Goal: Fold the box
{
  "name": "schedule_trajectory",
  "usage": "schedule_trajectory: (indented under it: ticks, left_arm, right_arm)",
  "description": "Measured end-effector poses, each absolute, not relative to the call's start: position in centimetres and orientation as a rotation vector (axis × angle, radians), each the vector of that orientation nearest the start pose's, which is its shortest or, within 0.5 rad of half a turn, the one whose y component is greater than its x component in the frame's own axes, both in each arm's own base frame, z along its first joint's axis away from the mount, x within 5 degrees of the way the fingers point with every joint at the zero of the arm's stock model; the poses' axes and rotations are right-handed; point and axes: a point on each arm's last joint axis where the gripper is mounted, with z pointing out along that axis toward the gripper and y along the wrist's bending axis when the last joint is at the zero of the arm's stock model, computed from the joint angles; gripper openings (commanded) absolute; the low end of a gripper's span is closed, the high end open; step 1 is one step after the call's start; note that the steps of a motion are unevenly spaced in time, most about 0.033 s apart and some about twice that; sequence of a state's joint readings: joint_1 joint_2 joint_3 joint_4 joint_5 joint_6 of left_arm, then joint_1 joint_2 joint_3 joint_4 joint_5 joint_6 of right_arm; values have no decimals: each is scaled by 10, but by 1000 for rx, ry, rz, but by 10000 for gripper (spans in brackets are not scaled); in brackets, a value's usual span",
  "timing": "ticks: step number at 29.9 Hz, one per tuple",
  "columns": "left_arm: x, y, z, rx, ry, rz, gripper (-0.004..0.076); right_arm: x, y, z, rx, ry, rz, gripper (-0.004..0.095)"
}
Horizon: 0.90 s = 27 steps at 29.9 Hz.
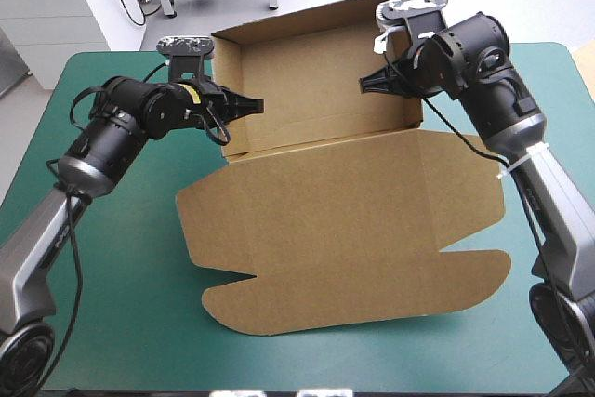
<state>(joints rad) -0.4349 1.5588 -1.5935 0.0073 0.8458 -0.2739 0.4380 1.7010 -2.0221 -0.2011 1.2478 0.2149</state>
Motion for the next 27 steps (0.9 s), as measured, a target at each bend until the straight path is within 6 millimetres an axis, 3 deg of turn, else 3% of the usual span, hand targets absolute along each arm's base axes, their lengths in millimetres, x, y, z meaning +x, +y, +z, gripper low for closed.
schedule_trajectory:
  ticks: [6, 15, 24, 27]
  left_arm:
    - [345, -162, 387, 214, 2527, -279, -8]
    - [390, -184, 328, 249, 2736, -186, -8]
    - [401, -190, 299, 249, 2806, -182, -6]
    - [404, -191, 292, 252, 2821, -179, 10]
  right_arm:
    - [351, 124, 402, -246, 2540, 107, -16]
    - [380, 130, 334, -292, 2718, 69, -16]
    - [392, 131, 308, -329, 2774, 42, -14]
    - [395, 132, 303, -355, 2782, 37, 55]
